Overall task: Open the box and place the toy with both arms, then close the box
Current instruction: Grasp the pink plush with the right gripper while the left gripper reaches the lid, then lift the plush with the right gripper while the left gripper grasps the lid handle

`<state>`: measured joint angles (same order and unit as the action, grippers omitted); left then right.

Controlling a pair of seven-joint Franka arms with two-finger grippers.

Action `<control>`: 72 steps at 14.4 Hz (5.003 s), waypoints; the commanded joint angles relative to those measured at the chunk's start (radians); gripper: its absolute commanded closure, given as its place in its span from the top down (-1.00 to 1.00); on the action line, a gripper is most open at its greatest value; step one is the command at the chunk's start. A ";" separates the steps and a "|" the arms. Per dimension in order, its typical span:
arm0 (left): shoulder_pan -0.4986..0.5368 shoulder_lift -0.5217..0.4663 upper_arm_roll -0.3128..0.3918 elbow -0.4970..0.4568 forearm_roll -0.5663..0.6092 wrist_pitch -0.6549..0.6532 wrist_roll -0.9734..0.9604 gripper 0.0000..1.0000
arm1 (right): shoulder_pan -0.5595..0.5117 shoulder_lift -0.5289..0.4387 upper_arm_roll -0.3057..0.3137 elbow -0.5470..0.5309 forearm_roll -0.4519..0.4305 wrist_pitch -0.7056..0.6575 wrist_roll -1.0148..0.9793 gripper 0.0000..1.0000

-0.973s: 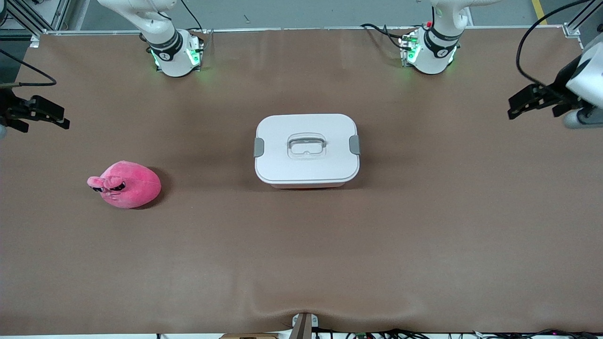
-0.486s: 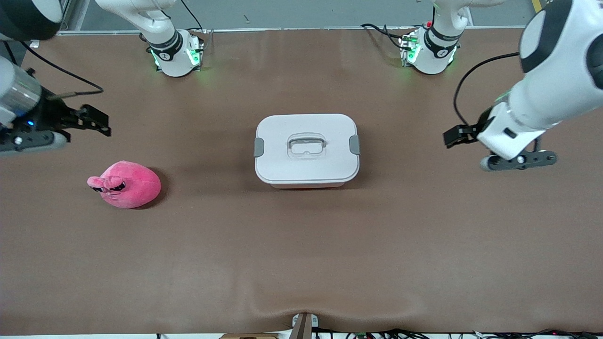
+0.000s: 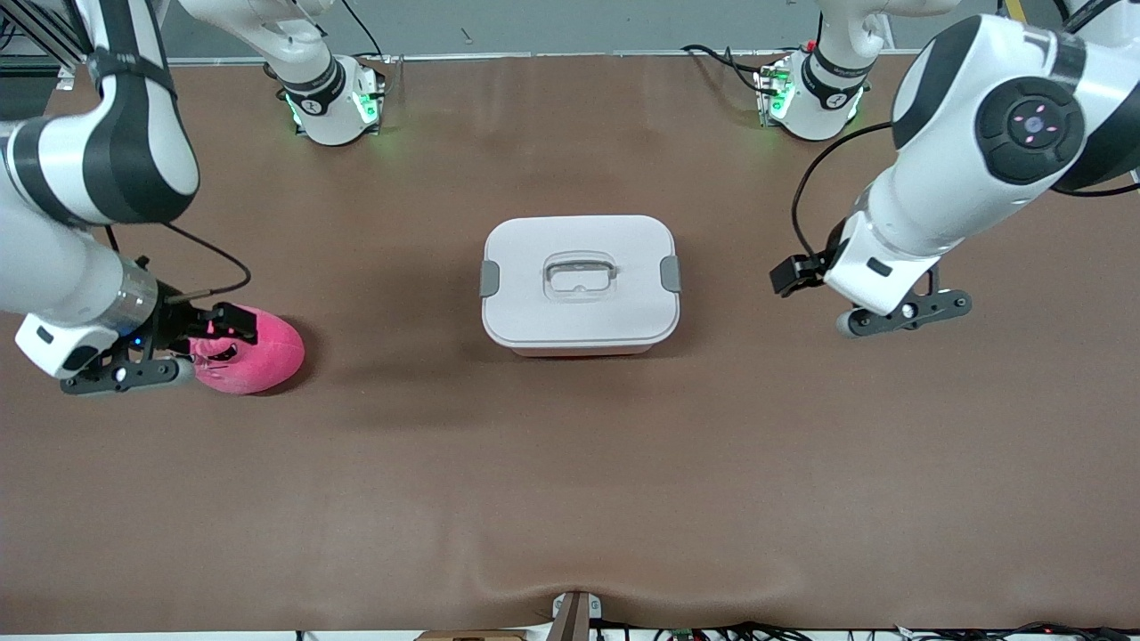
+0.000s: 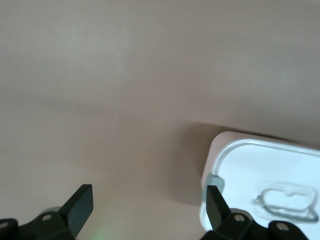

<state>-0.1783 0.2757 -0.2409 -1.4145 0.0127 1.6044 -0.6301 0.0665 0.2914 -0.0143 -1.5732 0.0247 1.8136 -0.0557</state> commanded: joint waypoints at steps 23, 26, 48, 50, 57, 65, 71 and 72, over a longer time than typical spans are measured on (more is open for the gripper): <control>-0.260 0.111 0.008 0.031 0.006 0.225 -1.150 1.00 | -0.143 0.078 0.004 -0.133 -0.054 0.047 -0.168 0.50; -0.311 0.137 0.008 0.028 0.010 0.261 -1.284 1.00 | -0.142 0.081 0.004 -0.131 -0.054 0.049 -0.165 0.34; -0.503 0.181 0.006 -0.196 0.156 0.475 -1.984 0.70 | -0.112 0.028 0.013 0.004 -0.051 -0.195 -0.303 -1.00; -0.506 0.181 0.006 -0.210 0.179 0.491 -1.981 0.47 | -0.112 0.022 0.014 0.070 -0.049 -0.275 -0.311 -1.00; -0.510 0.192 0.005 -0.222 0.208 0.517 -1.976 0.08 | -0.073 -0.023 0.042 0.139 -0.028 -0.336 -0.440 -1.00; -0.503 0.198 0.005 -0.211 0.208 0.520 -1.971 -0.48 | 0.082 -0.095 0.045 0.142 -0.019 -0.330 -0.635 -1.00; -0.504 0.200 0.005 -0.210 0.208 0.520 -1.965 -1.00 | 0.280 -0.126 0.042 0.131 -0.019 -0.315 -0.635 -1.00; -0.506 0.200 0.003 -0.210 0.208 0.520 -1.955 -1.00 | 0.286 -0.127 0.043 0.128 -0.019 -0.316 -0.636 -1.00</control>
<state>-0.6806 0.4735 -0.2382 -1.6255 0.1988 2.1085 -2.5902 0.3342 0.1913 0.0399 -1.4283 0.0055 1.4996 -0.6737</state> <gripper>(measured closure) 0.934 0.978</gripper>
